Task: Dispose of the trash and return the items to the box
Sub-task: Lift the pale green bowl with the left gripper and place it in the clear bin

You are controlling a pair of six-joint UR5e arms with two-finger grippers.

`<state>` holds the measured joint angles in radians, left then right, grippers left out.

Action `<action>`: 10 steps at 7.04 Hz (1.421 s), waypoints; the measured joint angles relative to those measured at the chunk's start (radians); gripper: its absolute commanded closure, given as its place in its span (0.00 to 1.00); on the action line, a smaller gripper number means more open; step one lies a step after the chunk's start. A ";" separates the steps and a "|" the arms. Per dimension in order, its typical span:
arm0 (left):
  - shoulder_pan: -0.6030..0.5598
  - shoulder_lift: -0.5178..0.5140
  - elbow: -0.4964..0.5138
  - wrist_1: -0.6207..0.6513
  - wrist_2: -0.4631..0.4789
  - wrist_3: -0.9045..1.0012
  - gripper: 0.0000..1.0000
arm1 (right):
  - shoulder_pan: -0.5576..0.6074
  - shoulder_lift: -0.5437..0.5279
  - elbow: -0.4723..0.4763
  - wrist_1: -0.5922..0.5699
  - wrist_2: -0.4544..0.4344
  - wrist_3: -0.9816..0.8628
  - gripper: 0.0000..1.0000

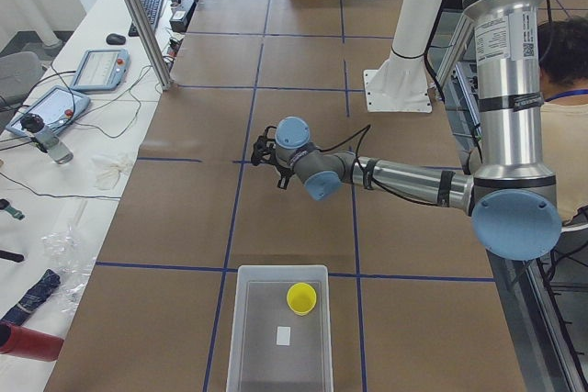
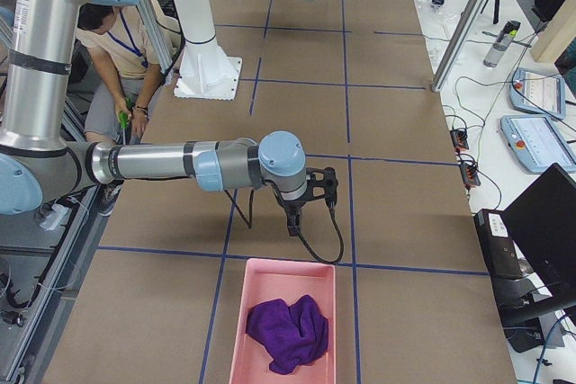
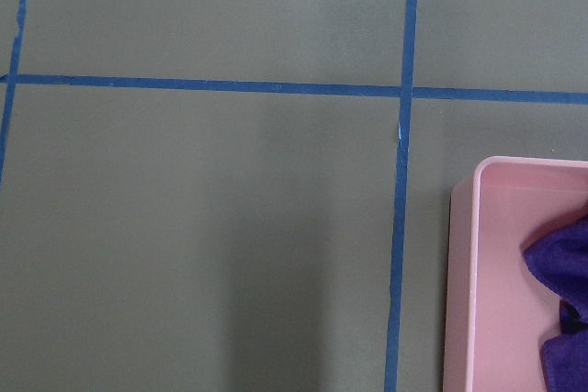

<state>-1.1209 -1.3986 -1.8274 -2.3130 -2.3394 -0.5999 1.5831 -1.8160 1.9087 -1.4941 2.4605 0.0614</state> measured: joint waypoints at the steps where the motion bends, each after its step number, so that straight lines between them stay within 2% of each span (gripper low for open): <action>1: -0.110 0.033 0.000 0.013 -0.008 0.174 1.00 | 0.000 0.000 0.001 0.000 0.000 0.000 0.00; 3: -0.312 0.054 0.092 0.090 -0.010 0.523 1.00 | 0.000 0.000 0.002 0.001 0.000 0.000 0.00; 5: -0.482 0.044 0.264 0.151 0.002 0.751 1.00 | 0.000 0.001 0.003 0.004 0.000 0.000 0.00; 7: -0.596 0.042 0.385 0.168 0.083 0.794 1.00 | 0.000 0.000 0.001 0.010 0.000 0.000 0.00; 9: -0.648 0.026 0.446 0.213 0.113 0.796 1.00 | 0.001 -0.001 0.011 0.015 0.014 -0.001 0.00; 10: -0.658 -0.010 0.511 0.225 0.117 0.795 1.00 | 0.001 -0.003 0.018 0.015 0.020 -0.001 0.00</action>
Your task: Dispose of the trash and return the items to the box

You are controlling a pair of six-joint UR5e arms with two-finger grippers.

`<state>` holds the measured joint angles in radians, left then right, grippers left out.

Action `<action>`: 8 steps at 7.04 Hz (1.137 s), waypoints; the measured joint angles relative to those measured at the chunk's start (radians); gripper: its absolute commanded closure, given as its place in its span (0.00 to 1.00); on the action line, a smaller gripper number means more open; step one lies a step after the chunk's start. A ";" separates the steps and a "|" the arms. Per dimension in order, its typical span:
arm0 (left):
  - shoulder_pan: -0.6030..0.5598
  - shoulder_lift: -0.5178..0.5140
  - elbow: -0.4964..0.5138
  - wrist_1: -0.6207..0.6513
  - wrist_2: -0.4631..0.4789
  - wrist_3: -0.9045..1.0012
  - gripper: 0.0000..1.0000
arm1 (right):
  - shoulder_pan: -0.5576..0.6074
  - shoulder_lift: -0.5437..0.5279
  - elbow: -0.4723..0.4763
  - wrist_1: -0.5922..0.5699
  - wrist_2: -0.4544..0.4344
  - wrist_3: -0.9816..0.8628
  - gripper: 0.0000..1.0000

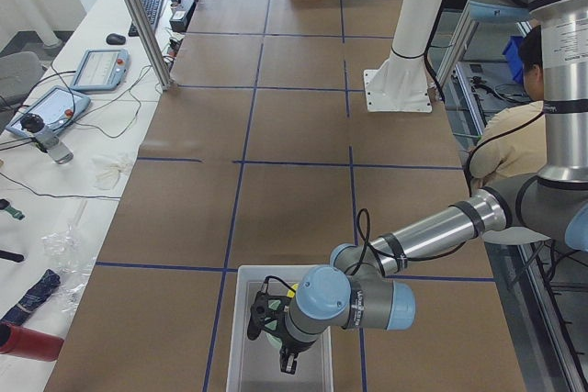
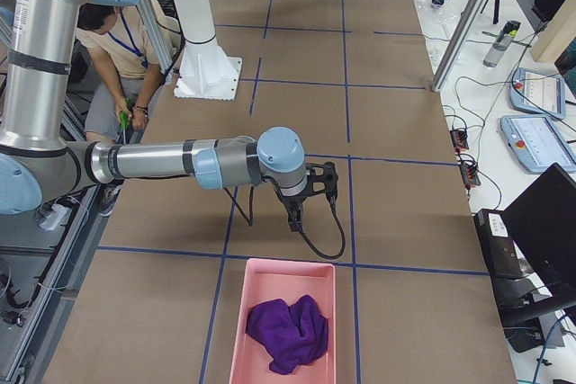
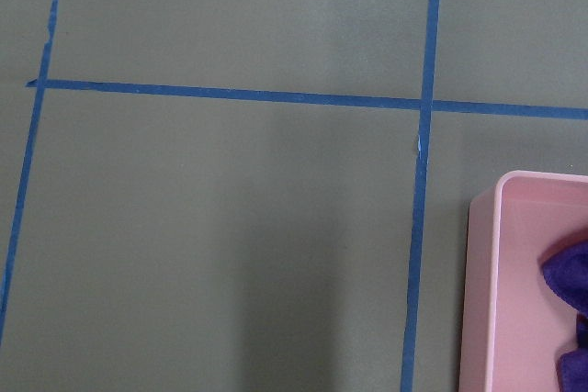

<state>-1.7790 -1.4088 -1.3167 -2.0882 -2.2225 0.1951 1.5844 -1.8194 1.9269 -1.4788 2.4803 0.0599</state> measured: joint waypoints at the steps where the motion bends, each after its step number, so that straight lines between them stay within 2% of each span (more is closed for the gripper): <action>1: -0.003 -0.046 0.077 0.001 0.002 -0.003 1.00 | 0.000 -0.003 0.004 0.000 0.003 0.000 0.00; 4: -0.003 -0.100 0.172 -0.001 -0.027 -0.049 1.00 | 0.000 -0.004 0.006 0.001 0.005 0.000 0.00; 5: -0.001 -0.101 0.185 -0.001 -0.056 -0.054 0.65 | 0.000 -0.005 0.006 0.000 0.005 0.000 0.00; 6: 0.002 -0.102 0.195 -0.001 -0.073 -0.056 0.01 | 0.000 -0.005 0.004 0.000 0.005 0.000 0.00; 8: 0.006 -0.100 0.203 -0.002 -0.106 -0.055 0.00 | 0.000 -0.006 0.004 -0.001 0.005 0.000 0.00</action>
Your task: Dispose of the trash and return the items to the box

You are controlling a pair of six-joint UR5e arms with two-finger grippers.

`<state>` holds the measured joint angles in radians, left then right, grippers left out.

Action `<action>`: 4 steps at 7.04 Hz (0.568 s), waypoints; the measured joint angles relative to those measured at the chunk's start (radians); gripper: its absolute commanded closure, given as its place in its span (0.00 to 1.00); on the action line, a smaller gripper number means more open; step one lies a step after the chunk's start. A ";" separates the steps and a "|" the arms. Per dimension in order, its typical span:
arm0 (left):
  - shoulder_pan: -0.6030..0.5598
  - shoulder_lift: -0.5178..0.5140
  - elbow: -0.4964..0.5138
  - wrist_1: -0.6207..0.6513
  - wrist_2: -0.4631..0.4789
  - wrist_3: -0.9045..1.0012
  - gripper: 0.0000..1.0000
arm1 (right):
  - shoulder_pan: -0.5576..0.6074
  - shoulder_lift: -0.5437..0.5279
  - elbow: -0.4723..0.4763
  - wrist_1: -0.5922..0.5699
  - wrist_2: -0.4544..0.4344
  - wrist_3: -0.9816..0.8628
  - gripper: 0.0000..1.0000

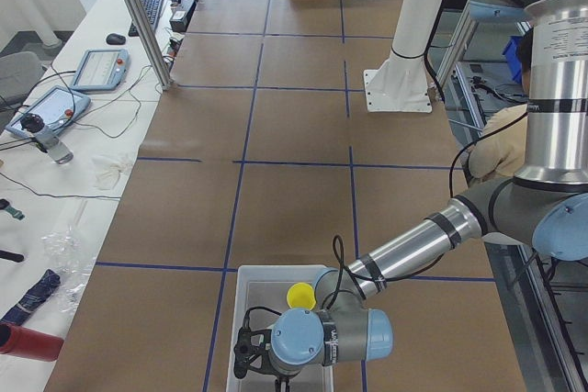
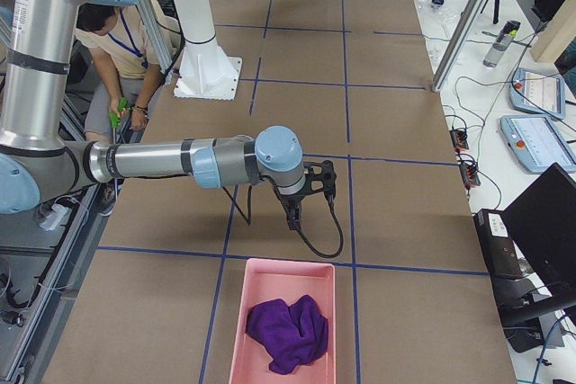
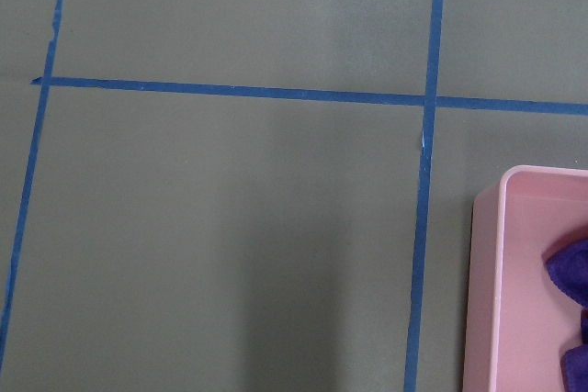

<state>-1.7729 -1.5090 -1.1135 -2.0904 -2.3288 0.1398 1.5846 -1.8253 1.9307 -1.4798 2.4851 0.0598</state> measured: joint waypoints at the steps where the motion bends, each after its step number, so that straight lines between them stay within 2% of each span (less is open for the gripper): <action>1: 0.001 0.000 -0.004 0.000 -0.007 -0.003 0.00 | 0.000 0.000 0.000 0.000 0.000 0.000 0.00; 2: 0.003 0.000 -0.037 0.002 -0.009 -0.030 0.00 | -0.001 0.003 0.002 -0.002 0.000 0.001 0.00; 3: 0.025 0.001 -0.123 0.011 -0.009 -0.092 0.00 | -0.010 0.008 0.006 -0.007 -0.005 0.003 0.00; 4: 0.085 -0.001 -0.253 0.066 -0.012 -0.166 0.00 | -0.032 0.014 0.010 -0.013 -0.010 0.006 0.00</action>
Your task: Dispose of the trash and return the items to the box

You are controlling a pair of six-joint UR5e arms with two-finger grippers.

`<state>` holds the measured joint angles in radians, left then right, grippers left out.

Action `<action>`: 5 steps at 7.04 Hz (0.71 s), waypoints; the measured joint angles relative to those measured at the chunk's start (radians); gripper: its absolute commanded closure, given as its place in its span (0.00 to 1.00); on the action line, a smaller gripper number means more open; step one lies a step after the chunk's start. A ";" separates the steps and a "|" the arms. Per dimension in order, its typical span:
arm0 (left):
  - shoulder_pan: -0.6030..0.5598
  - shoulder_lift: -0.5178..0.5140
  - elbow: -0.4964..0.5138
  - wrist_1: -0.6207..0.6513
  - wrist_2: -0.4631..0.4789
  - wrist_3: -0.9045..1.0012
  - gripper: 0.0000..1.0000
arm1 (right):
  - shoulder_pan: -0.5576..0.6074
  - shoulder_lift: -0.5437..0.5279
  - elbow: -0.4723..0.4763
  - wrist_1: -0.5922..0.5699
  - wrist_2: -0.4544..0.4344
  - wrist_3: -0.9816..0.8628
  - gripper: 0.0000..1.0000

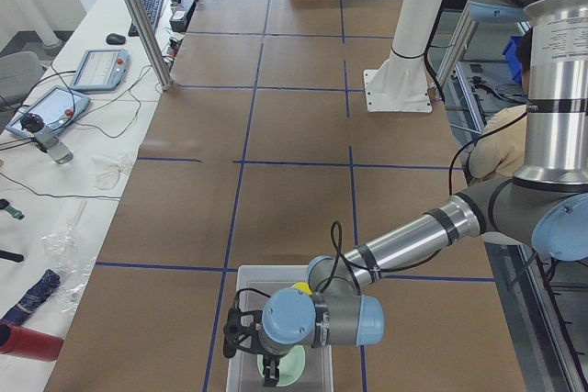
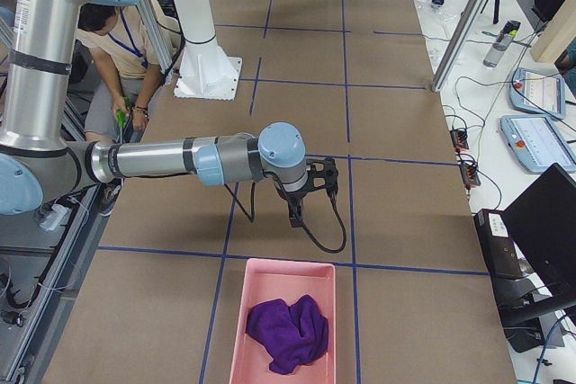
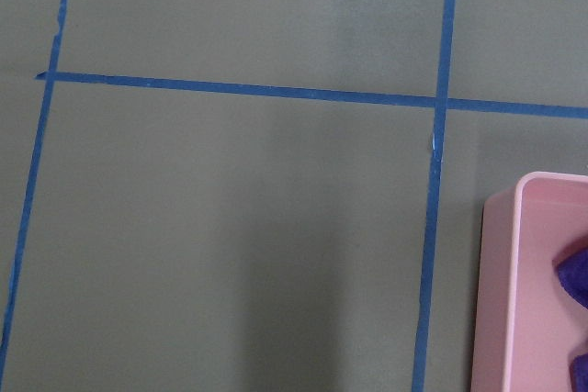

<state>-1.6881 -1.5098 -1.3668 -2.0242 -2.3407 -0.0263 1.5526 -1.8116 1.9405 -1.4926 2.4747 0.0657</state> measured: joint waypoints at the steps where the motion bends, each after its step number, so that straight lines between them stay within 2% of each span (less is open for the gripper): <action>1: 0.078 -0.011 -0.163 0.137 -0.015 -0.065 0.00 | -0.021 0.018 0.002 -0.026 -0.003 0.003 0.00; 2: 0.150 -0.030 -0.344 0.315 -0.037 -0.101 0.00 | -0.036 0.051 0.002 -0.080 -0.016 0.004 0.00; 3: 0.189 -0.051 -0.477 0.453 -0.044 -0.108 0.00 | -0.046 0.080 0.002 -0.125 -0.049 0.003 0.00; 4: 0.204 -0.061 -0.540 0.519 -0.040 -0.070 0.00 | -0.051 0.090 0.001 -0.145 -0.081 0.002 0.00; 5: 0.205 -0.052 -0.559 0.547 -0.024 0.013 0.00 | -0.052 0.089 -0.002 -0.153 -0.097 -0.001 0.00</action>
<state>-1.4835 -1.5622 -1.9262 -1.4774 -2.3644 -0.0128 1.5009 -1.7225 1.9387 -1.6453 2.3780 0.0644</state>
